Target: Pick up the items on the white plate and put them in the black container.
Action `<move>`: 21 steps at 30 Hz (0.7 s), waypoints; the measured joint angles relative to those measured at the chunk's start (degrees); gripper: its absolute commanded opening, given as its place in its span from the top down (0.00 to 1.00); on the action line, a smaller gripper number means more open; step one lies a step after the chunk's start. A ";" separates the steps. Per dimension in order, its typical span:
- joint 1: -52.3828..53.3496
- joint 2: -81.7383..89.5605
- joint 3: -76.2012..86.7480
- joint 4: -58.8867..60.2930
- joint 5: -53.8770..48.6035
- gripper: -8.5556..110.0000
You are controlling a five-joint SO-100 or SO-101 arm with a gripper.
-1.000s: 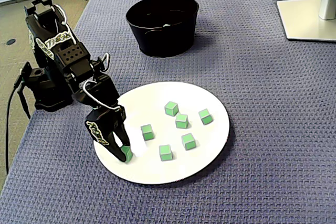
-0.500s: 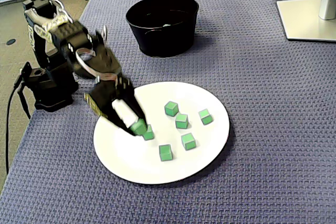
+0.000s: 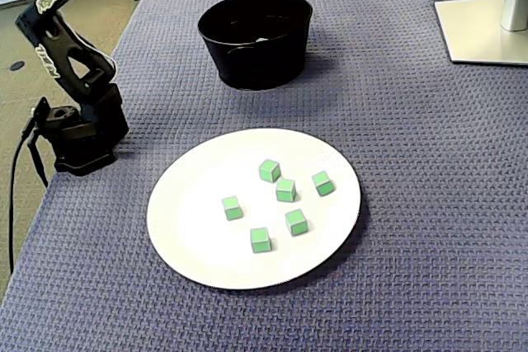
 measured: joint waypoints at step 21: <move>-50.98 -21.45 10.72 2.20 5.36 0.93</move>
